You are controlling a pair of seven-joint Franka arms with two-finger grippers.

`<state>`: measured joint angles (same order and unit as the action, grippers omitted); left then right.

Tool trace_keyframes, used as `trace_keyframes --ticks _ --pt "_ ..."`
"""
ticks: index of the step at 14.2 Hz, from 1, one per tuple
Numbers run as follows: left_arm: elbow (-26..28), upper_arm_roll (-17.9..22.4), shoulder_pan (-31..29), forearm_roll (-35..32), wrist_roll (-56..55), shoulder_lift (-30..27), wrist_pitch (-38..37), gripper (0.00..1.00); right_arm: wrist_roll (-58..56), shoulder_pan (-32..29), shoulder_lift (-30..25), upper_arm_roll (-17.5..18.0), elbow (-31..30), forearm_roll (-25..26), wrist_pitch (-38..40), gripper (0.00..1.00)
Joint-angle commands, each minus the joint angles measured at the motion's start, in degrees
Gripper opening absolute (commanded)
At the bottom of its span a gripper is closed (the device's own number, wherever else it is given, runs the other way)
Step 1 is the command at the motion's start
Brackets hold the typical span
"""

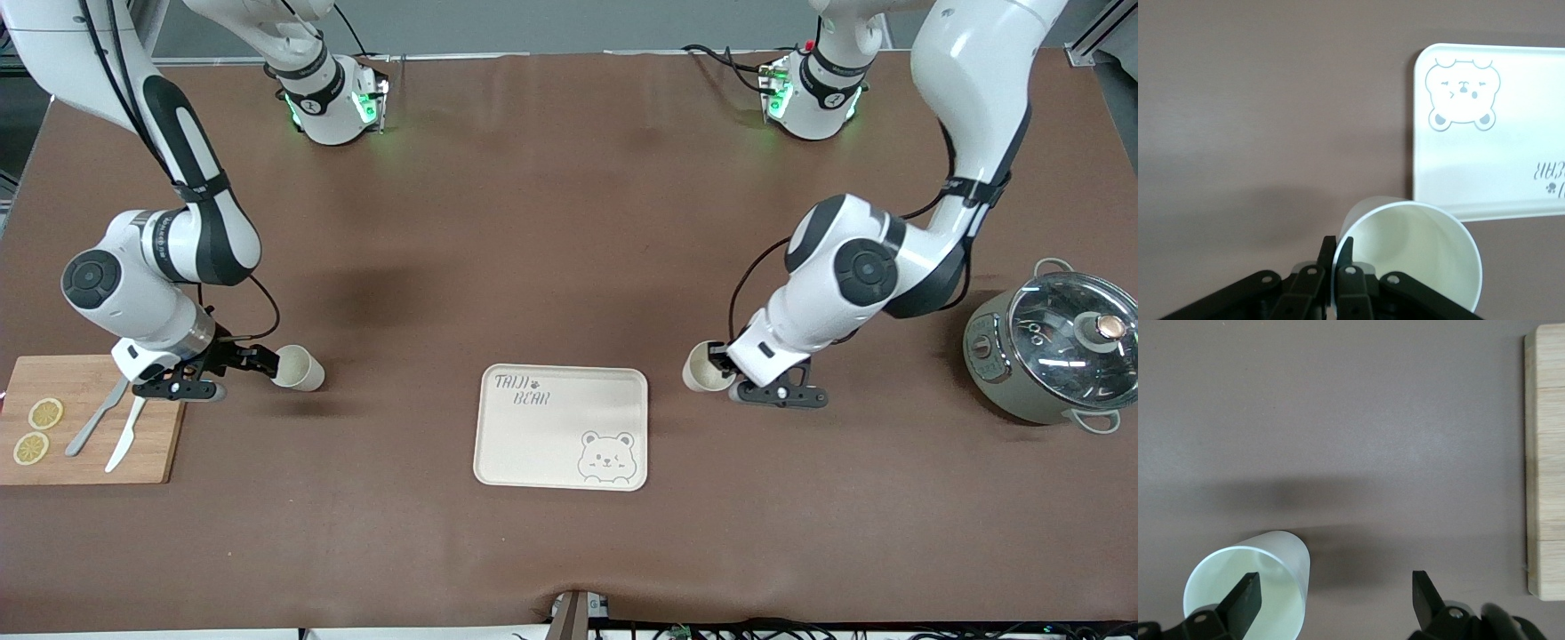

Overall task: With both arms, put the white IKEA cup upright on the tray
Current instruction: 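Carry the cup to the tray while the right gripper grasps the cup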

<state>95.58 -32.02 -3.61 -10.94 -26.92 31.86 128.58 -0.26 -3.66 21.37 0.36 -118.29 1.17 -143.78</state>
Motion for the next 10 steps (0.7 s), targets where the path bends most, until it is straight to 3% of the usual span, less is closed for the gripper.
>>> trace_keyframes --ticks 1,5,10 --pt "-9.0 2.5 6.2 -3.1 -5.2 5.9 -3.5 0.0 -0.2 -0.7 0.7 0.7 -0.1 0.5 -1.0 1.0" --pt "-13.0 9.9 14.6 -2.5 -6.6 8.3 -3.6 0.0 -0.2 -0.6 0.6 0.7 -1.2 0.5 -1.0 1.0" --pt "-14.0 10.6 17.3 -2.6 -10.7 10.0 -3.0 0.0 -0.2 -0.5 0.6 0.7 -4.0 0.5 -4.0 1.0"
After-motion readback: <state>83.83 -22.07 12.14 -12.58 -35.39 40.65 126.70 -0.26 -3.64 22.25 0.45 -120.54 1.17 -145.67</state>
